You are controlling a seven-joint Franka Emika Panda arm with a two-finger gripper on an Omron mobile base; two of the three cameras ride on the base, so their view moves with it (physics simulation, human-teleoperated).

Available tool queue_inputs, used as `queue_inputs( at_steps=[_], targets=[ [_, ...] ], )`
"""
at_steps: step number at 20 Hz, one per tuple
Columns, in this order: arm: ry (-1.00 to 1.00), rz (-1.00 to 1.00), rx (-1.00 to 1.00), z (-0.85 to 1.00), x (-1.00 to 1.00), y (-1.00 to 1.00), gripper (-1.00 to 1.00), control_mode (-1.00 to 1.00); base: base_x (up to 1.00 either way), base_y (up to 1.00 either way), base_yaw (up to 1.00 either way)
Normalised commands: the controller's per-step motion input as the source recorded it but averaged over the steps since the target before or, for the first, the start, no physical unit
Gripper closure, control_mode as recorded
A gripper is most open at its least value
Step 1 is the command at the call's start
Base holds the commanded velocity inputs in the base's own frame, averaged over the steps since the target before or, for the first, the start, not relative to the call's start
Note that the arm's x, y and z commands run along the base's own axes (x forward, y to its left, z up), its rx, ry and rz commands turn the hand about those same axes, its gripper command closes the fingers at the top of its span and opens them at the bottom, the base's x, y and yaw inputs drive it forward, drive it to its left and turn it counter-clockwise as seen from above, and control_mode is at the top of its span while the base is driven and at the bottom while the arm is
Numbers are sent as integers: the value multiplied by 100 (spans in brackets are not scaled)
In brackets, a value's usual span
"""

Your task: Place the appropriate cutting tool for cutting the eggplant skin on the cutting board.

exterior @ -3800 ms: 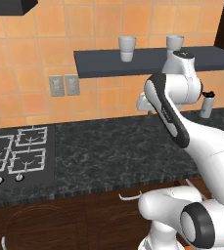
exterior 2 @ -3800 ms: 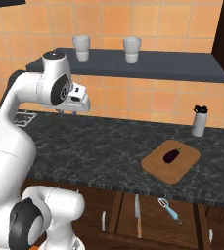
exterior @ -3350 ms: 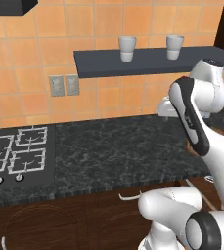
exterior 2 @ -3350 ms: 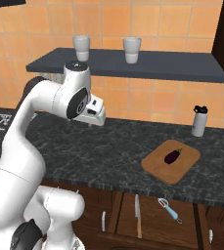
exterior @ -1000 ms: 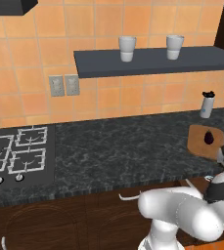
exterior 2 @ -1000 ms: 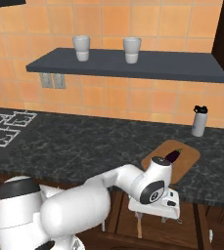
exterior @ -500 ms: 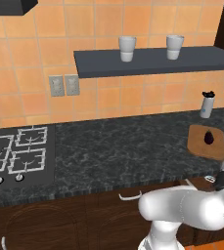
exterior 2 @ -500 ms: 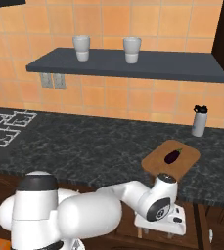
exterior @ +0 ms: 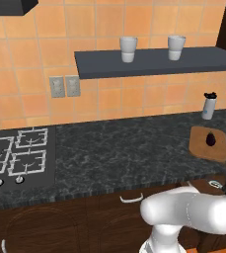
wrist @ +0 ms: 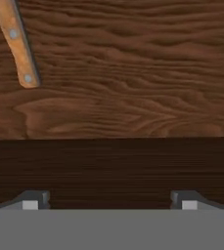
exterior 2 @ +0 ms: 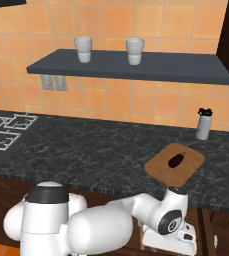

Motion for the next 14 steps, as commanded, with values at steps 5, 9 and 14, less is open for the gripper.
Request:
queue_inputs(
  at_steps=[5, 9, 14],
  targets=[
    [11, 0, 0, -4, -75, -14, -100, -100, 0, 0, 0],
    [2, 0, 0, -11, -80, -9, -100, -100, 0, 0, 0],
    [-8, 9, 1, 32, 1, 0, -100, -100, 0, 0, 0]
  ],
)
